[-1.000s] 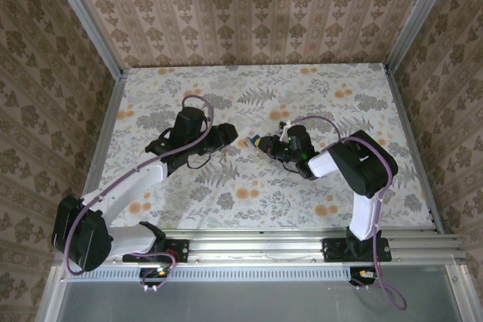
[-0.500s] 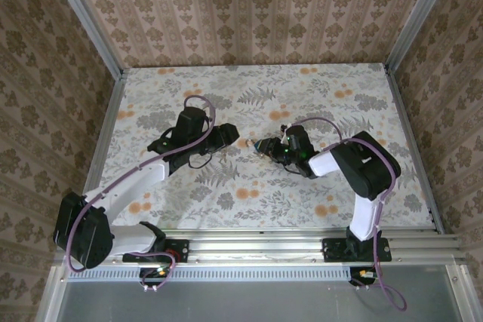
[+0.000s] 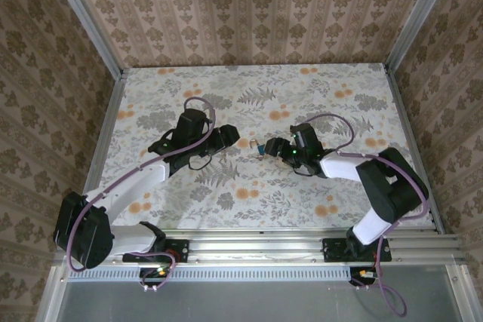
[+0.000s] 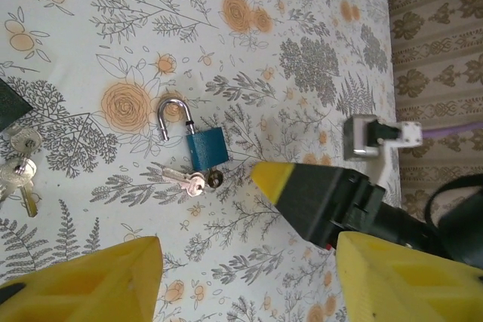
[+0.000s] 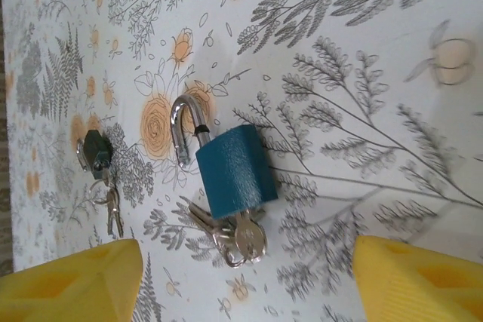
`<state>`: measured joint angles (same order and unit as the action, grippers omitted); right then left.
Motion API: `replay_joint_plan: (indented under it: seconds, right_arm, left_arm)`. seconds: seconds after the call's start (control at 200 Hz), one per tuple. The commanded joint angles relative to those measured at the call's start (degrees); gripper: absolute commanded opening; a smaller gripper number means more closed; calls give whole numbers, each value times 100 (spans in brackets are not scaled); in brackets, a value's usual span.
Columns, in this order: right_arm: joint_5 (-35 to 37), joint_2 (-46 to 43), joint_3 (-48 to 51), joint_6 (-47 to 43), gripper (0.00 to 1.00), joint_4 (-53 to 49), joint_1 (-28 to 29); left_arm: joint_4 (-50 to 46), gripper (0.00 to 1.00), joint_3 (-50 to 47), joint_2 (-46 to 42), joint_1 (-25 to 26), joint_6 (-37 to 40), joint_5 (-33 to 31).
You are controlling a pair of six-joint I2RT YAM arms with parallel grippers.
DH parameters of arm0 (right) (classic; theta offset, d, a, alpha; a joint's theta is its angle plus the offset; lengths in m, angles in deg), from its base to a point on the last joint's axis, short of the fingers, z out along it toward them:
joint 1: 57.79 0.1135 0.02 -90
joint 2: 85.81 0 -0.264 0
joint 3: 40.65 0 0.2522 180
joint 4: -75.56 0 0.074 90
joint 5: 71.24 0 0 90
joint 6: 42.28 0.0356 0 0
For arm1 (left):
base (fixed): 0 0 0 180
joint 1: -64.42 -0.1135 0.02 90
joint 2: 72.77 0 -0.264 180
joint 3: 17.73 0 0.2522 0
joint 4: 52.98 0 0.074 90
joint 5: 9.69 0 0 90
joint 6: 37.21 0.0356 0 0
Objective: Unlock with the key
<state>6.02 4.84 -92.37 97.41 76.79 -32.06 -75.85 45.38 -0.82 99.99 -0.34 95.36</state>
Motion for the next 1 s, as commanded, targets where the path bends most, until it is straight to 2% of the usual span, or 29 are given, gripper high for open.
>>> replay_joint_plan:
  seconds: [0.0, 0.015, 0.035, 0.06, 0.225, 0.245, 0.405, 0.485, 0.6, 0.69, 0.85, 0.995]
  right_arm:
    - [514, -534, 119, -474, 100, -988, -16]
    - [543, -599, 115, -508, 100, -1061, -16]
    - [584, -692, 107, -540, 100, -1162, -20]
    - [637, -798, 104, -583, 100, -1288, -16]
    - [1029, -1493, 22, -982, 100, -2039, -16]
    - [1090, -1549, 9, -1032, 100, -2136, -16]
    - [1594, -1959, -178, -1399, 100, -2762, -16]
    - [2004, -2049, -373, -1557, 100, -3109, -23]
    - [2773, -2070, -651, -1680, 100, -3498, -40]
    - [3442, -2080, -770, -1834, 100, -3550, -60]
    - [4523, -2066, -771, -2349, 100, -2946, -121]
    - [5395, -1946, -351, -3162, 100, -1463, -202]
  left_arm:
    - [-242, 69, -83, -149, -63, 63, -198]
    - [-267, 77, -95, -161, -75, 73, -222]
    - [-323, 81, -100, -178, -98, 82, -245]
    - [-380, 92, -120, -200, -122, 101, -280]
    - [-913, 97, -222, -383, -423, 298, -544]
    - [-991, 100, -224, -413, -478, 326, -589]
    - [-1793, 100, -162, -567, -902, 710, -1056]
    - [-2130, 100, -63, -552, -1303, 954, -1318]
    - [-2754, 100, 266, -383, -1513, 1326, -2302]
    - [-2824, 100, 369, -259, -1599, 1766, -3083]
    - [-2359, 100, 395, -48, -1923, 2701, -3680]
    - [-1431, 100, 46, 73, -2414, 3357, -4044]
